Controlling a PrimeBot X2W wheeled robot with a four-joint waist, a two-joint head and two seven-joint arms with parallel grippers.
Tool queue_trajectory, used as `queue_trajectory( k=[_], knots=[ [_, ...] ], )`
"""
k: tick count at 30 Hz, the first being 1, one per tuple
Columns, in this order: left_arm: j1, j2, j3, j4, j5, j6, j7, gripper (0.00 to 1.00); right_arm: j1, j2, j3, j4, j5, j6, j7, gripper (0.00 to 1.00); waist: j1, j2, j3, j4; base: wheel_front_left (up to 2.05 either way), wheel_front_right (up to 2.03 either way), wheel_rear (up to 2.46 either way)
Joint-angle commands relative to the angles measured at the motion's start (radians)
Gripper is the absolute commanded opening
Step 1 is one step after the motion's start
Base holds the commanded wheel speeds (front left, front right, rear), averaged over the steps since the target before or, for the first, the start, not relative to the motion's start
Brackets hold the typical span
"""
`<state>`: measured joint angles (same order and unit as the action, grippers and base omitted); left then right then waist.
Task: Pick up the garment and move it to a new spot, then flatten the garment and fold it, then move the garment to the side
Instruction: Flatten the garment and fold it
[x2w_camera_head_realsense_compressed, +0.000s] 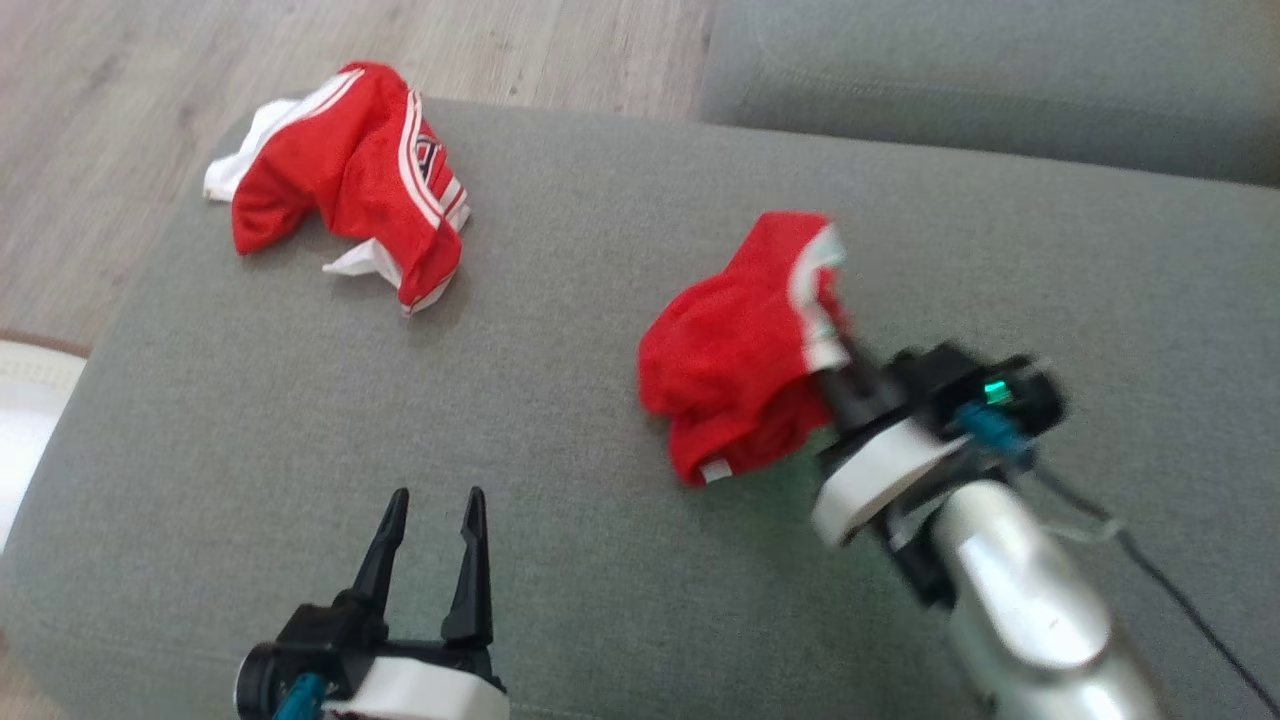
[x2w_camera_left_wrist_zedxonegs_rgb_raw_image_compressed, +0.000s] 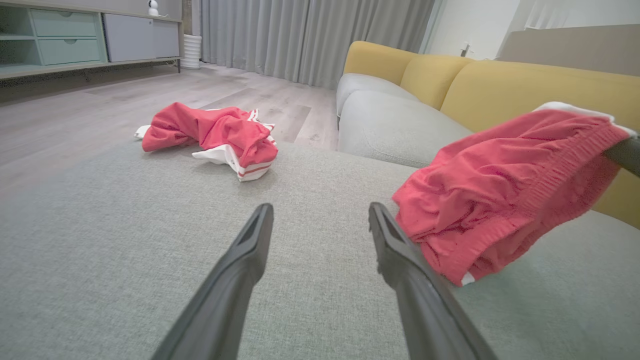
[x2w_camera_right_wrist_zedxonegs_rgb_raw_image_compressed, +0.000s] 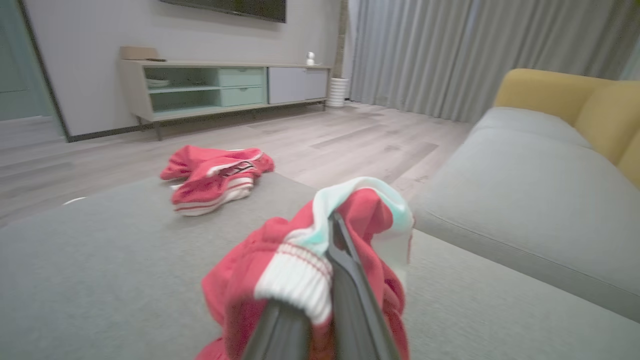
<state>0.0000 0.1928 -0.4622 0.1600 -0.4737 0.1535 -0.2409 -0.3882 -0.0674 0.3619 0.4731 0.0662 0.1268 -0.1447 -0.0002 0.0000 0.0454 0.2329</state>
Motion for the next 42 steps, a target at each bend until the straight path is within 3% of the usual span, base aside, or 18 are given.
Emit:
queue_trajectory(
  k=[1, 6, 15, 17, 18, 28, 34, 42],
  knots=[
    [-0.024, 0.015, 0.036, -0.034, 0.003, 0.005, -0.003, 1.00, -0.018, 0.017, 0.033, -0.048, 0.009, 0.004, 0.007, 0.00, 0.0002, 0.0000, -0.011, -0.007, 0.00, 0.00, 0.00],
    [-0.007, 0.027, 0.042, -0.054, -0.001, 0.018, 0.004, 1.00, 0.046, 0.017, 0.188, -0.137, 0.013, 0.004, 0.091, 0.00, 0.0002, 0.0000, -0.024, -0.021, 0.00, 0.00, 0.00],
    [0.005, 0.032, 0.040, -0.066, -0.007, 0.024, 0.004, 1.00, 0.139, -0.031, 0.339, -0.111, 0.013, 0.004, 0.130, 0.00, 0.0002, 0.0000, -0.025, -0.048, 0.00, 0.00, 0.00],
    [0.005, 0.032, 0.039, -0.066, -0.007, 0.025, 0.004, 1.00, 0.150, -0.034, 0.347, -0.088, 0.011, 0.004, 0.119, 0.72, 0.0002, 0.0000, -0.023, -0.053, 0.00, 0.00, 0.00],
    [0.005, 0.032, 0.038, -0.065, -0.008, 0.024, 0.004, 1.00, 0.156, -0.033, 0.352, -0.075, 0.011, 0.004, 0.112, 1.00, 0.0002, 0.0000, -0.022, -0.055, 0.00, 0.00, 0.00],
    [0.006, 0.037, 0.042, -0.058, -0.013, 0.030, 0.001, 1.00, 0.209, -0.010, 0.324, -0.037, 0.025, 0.004, 0.044, 1.00, 0.0002, 0.0000, -0.028, -0.100, 0.00, 0.00, 0.00],
    [0.010, 0.043, 0.043, -0.060, -0.015, 0.035, 0.000, 1.00, 0.264, -0.030, 0.218, -0.194, 0.009, 0.004, 0.059, 1.00, 0.0002, 0.0000, -0.039, -0.137, 0.00, 0.00, 0.00],
    [0.011, 0.047, 0.041, -0.065, -0.019, 0.036, 0.000, 1.00, 0.335, -0.087, 0.113, -0.407, -0.013, 0.004, 0.146, 1.00, 0.0002, 0.0000, -0.043, -0.129, 0.00, 0.00, 0.00]
  ],
)
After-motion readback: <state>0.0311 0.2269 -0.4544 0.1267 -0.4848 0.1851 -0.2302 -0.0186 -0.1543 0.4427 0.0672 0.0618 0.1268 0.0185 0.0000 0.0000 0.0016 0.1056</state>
